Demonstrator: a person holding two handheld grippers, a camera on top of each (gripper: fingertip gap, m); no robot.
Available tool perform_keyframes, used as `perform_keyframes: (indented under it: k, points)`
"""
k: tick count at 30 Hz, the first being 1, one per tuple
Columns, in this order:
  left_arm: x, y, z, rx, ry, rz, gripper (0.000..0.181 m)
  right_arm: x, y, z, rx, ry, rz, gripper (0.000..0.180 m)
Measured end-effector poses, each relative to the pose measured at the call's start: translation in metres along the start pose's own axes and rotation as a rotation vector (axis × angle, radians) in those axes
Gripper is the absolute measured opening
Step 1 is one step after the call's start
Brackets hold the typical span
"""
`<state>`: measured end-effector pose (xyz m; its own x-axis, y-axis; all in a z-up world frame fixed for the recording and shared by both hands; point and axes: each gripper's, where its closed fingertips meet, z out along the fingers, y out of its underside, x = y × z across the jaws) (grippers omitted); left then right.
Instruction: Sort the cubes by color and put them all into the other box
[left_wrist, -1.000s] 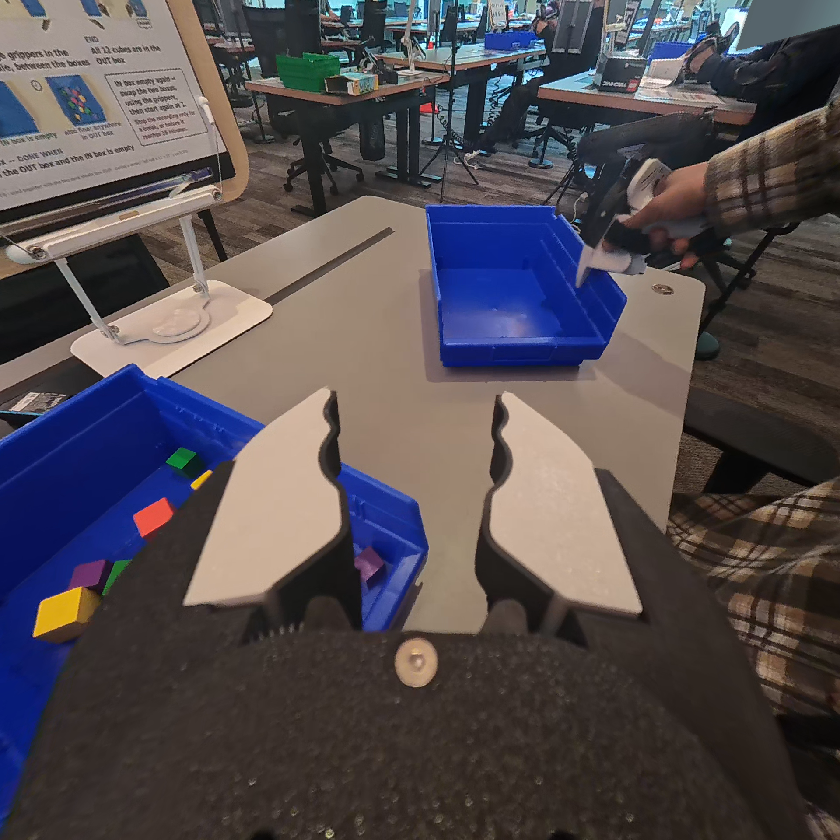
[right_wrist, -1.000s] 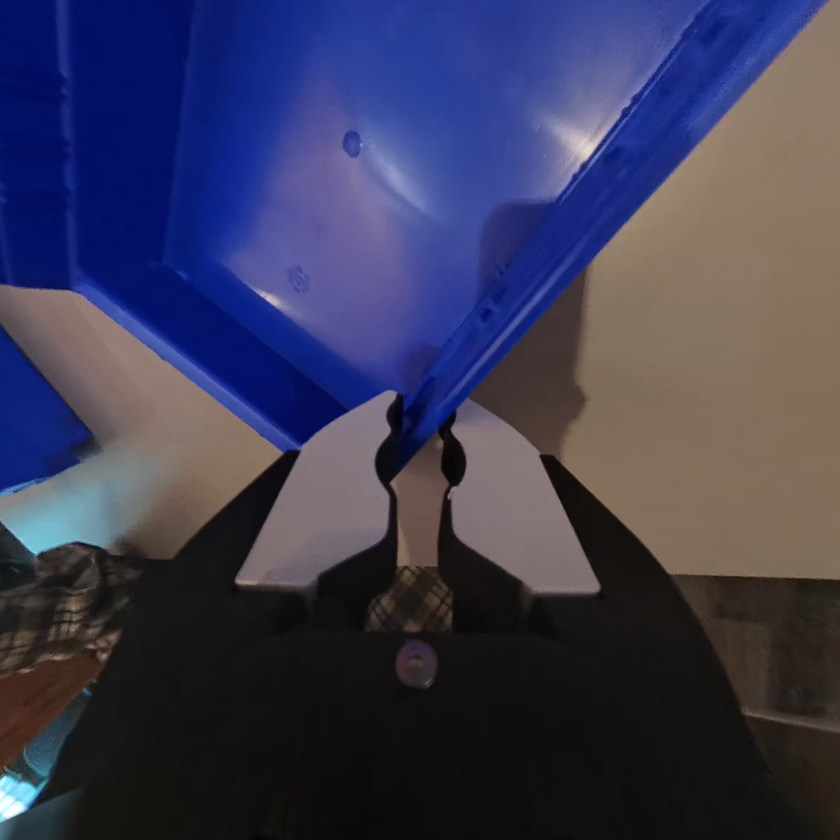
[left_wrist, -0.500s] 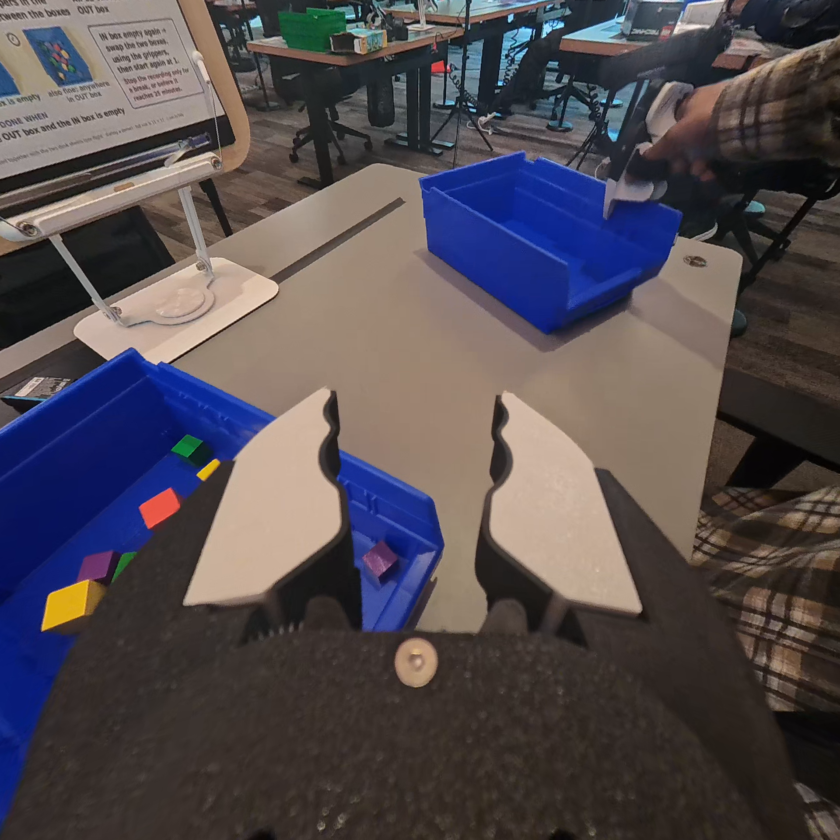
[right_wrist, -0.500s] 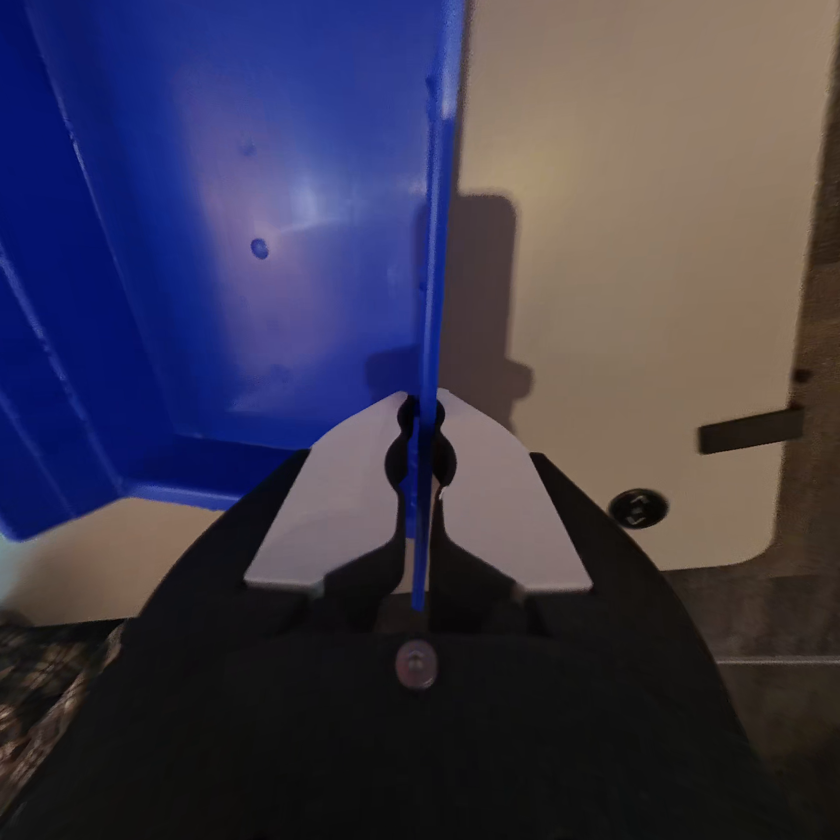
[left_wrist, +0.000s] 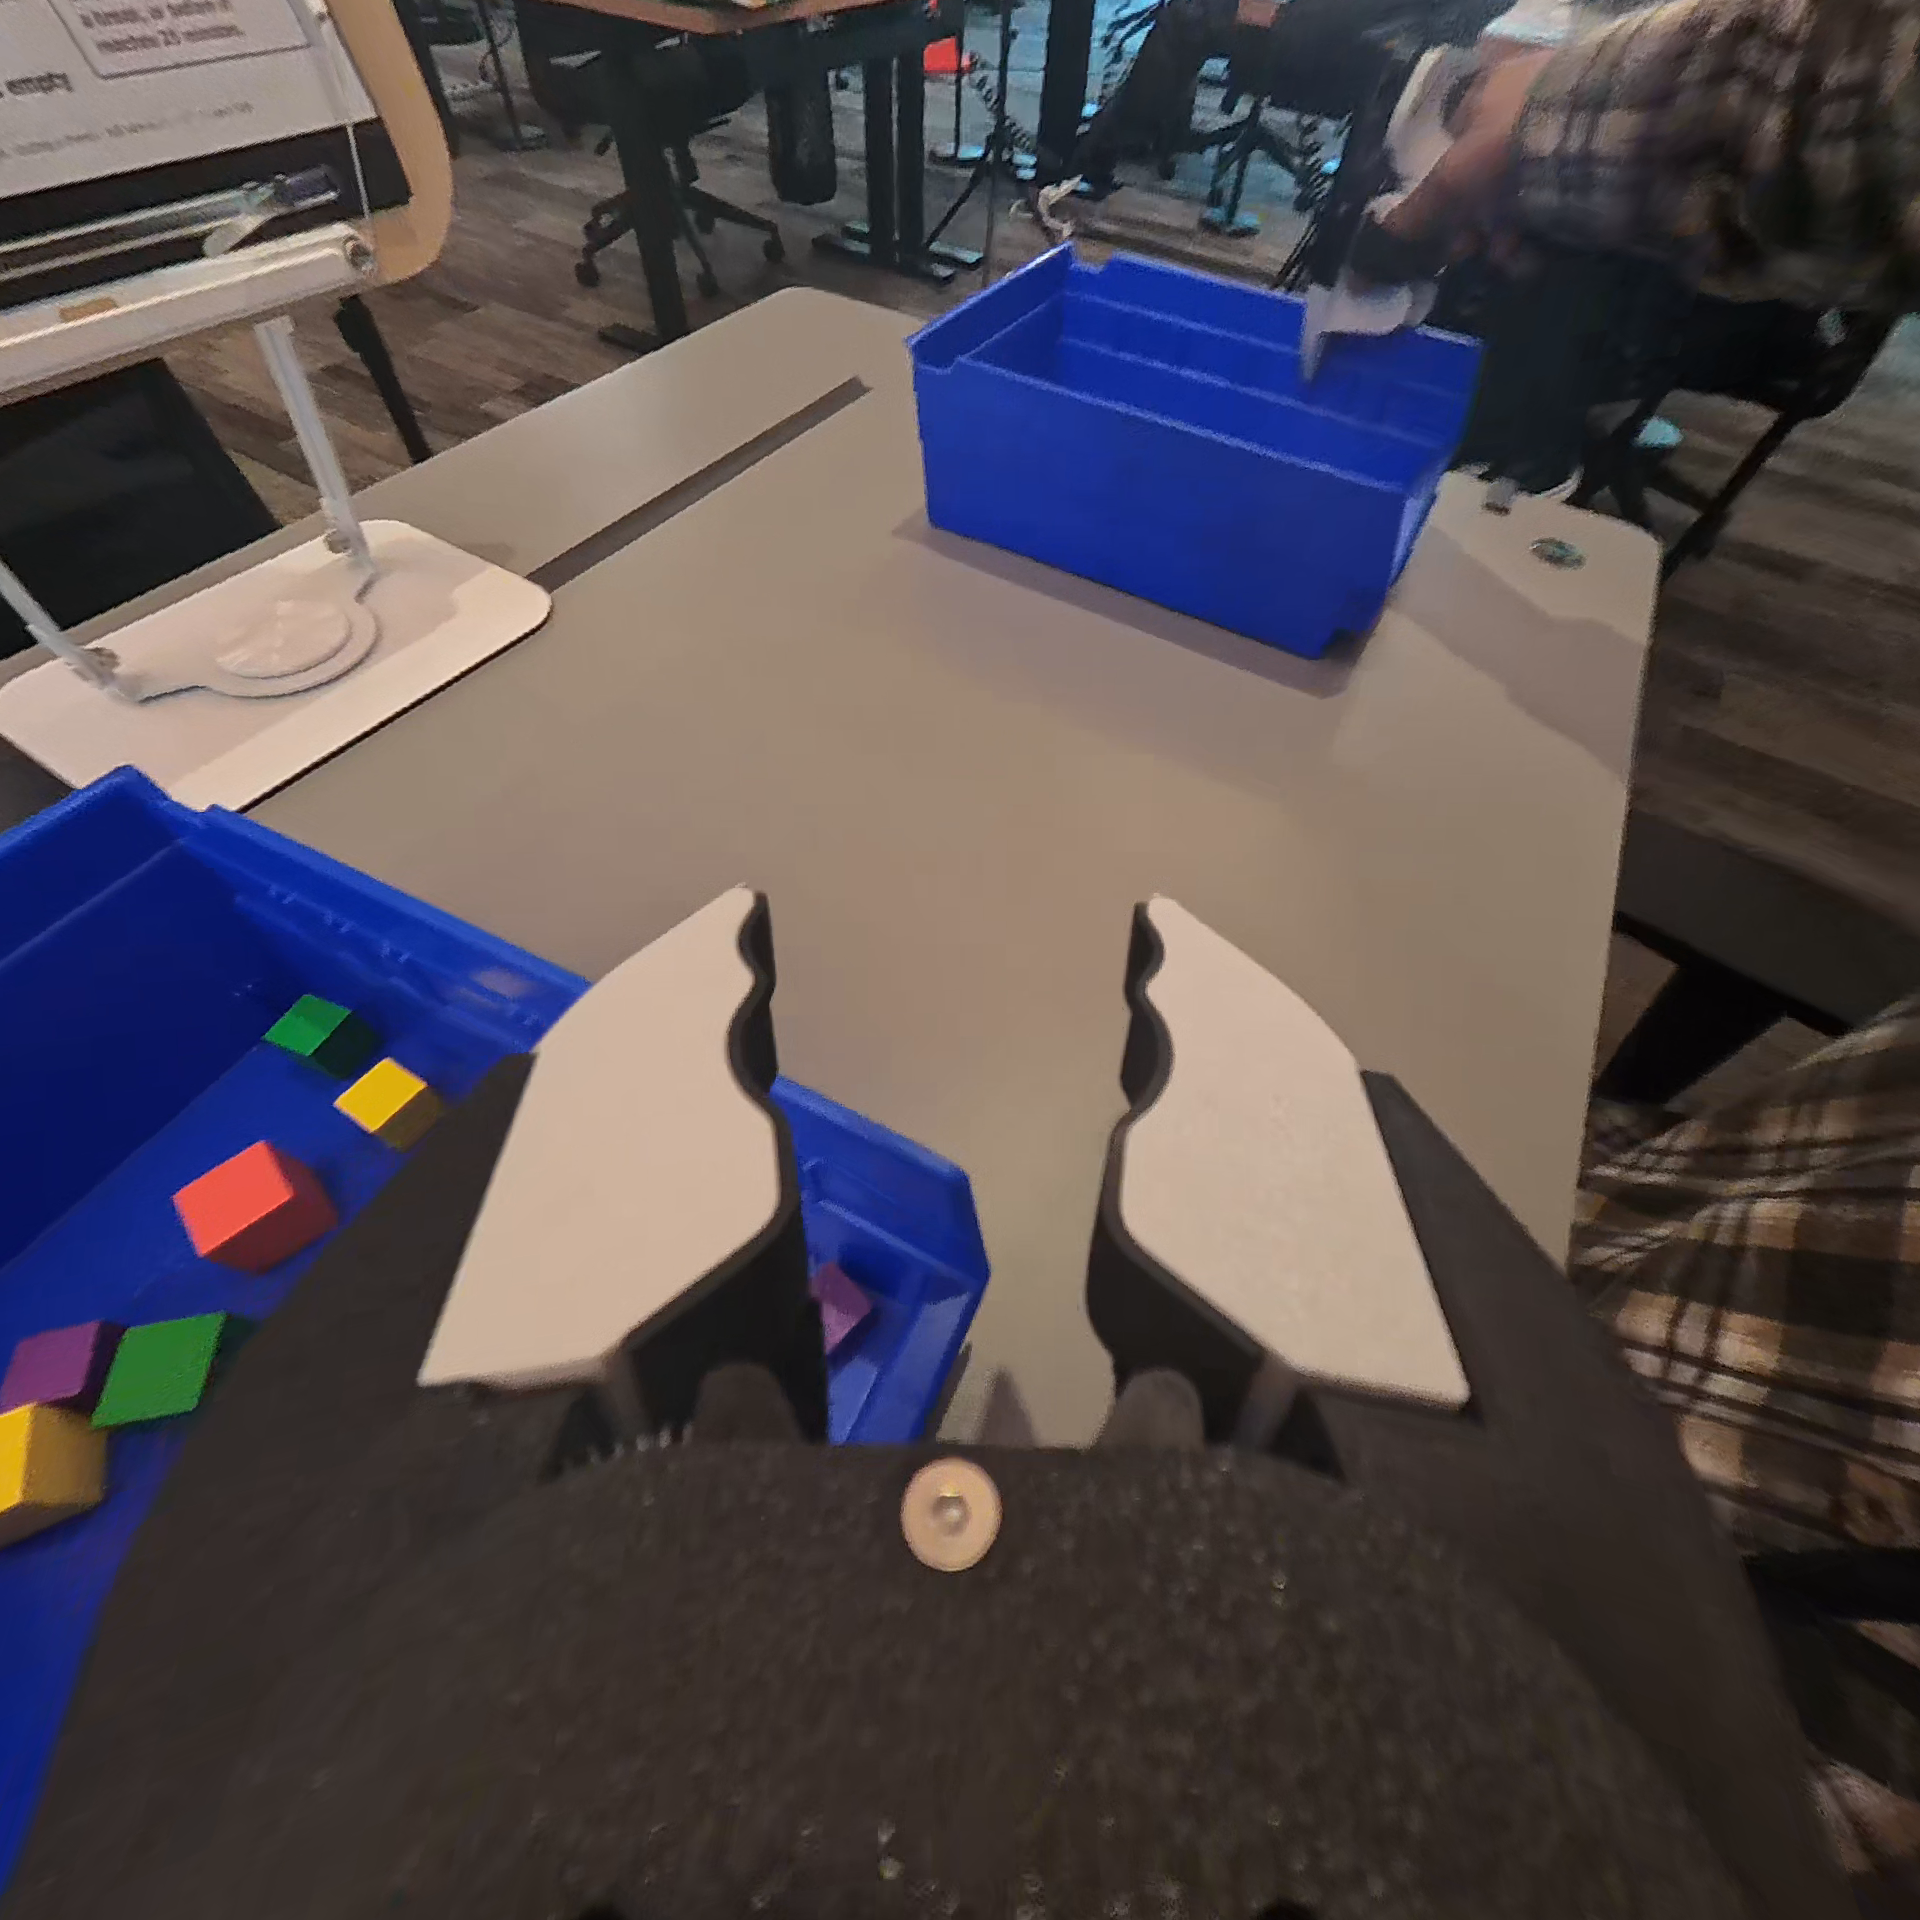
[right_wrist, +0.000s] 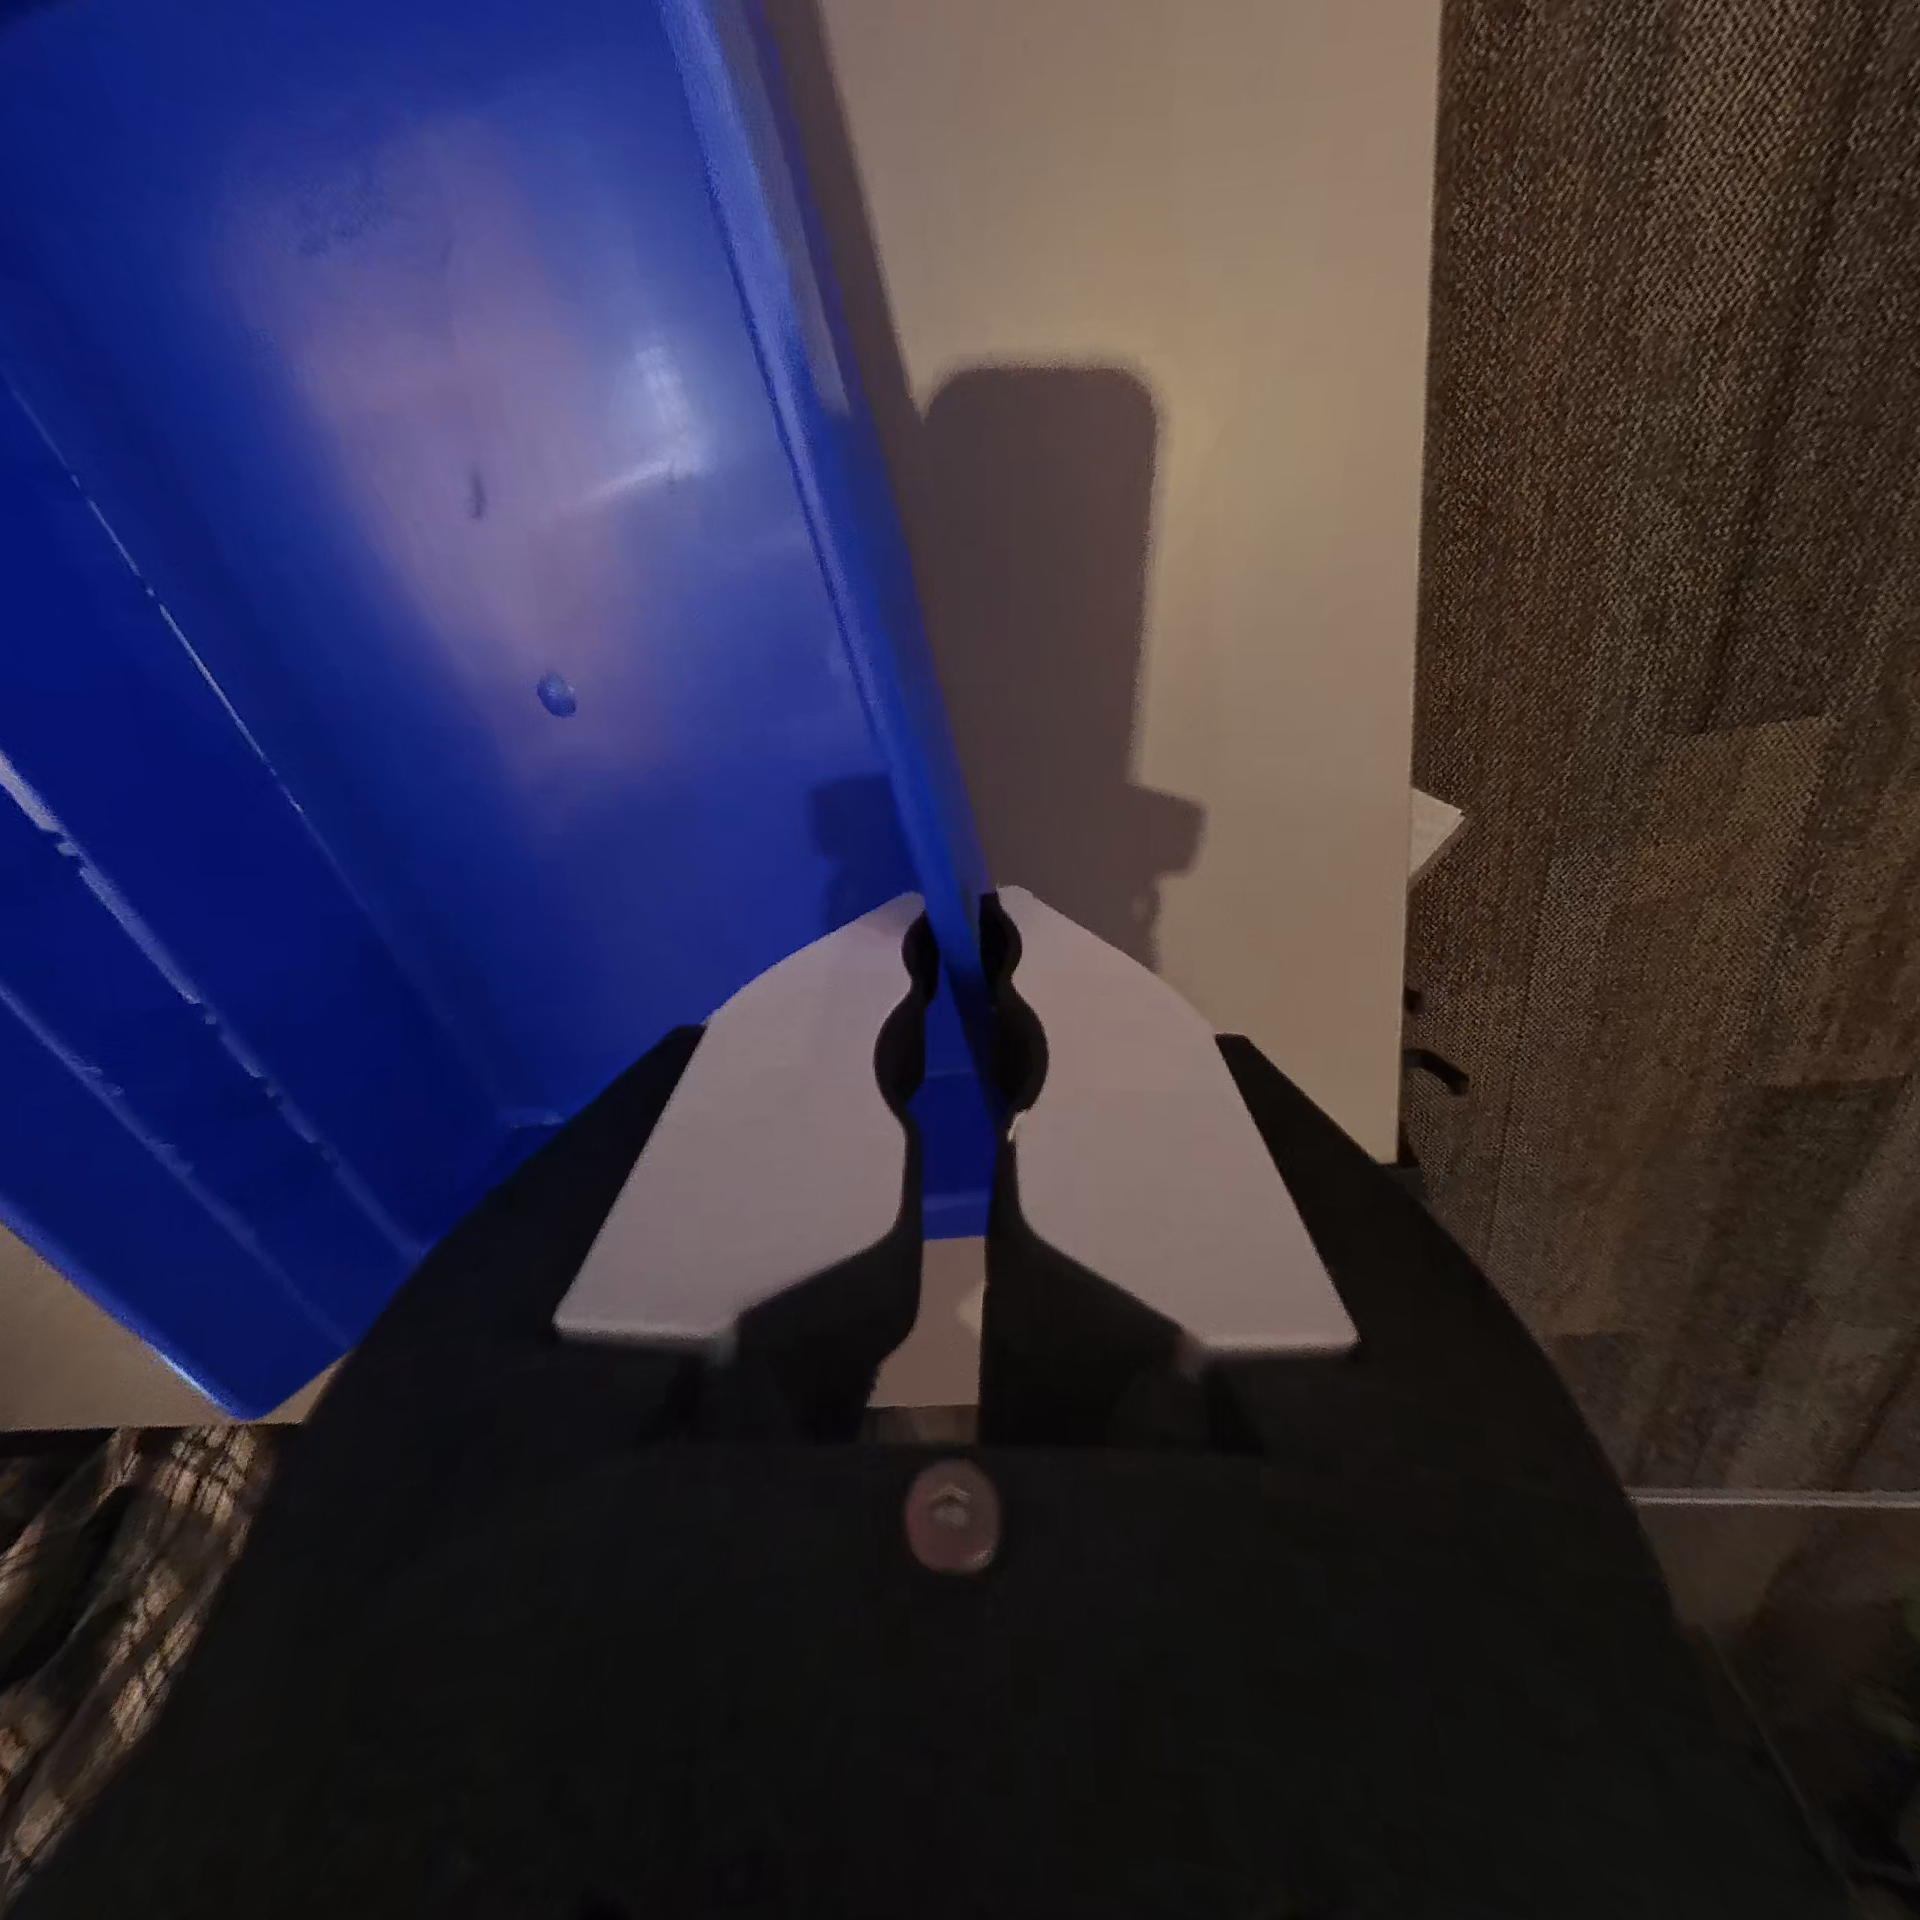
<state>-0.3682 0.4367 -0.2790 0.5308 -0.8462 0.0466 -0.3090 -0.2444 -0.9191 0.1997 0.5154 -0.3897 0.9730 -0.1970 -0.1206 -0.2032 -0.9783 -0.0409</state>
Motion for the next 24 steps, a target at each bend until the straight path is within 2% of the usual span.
perform_keyframes:
  k: [13, 24]
  points:
    - [-0.003, -0.001, 0.003, 0.021, 0.012, -0.032, 0.064, 0.037, -0.016, -0.004, -0.025, 0.015, -0.031, 0.008]
    - [0.002, -0.003, 0.009, 0.029, 0.043, -0.046, 0.062, 0.048, -0.012, -0.005, -0.044, 0.025, -0.030, 0.008]
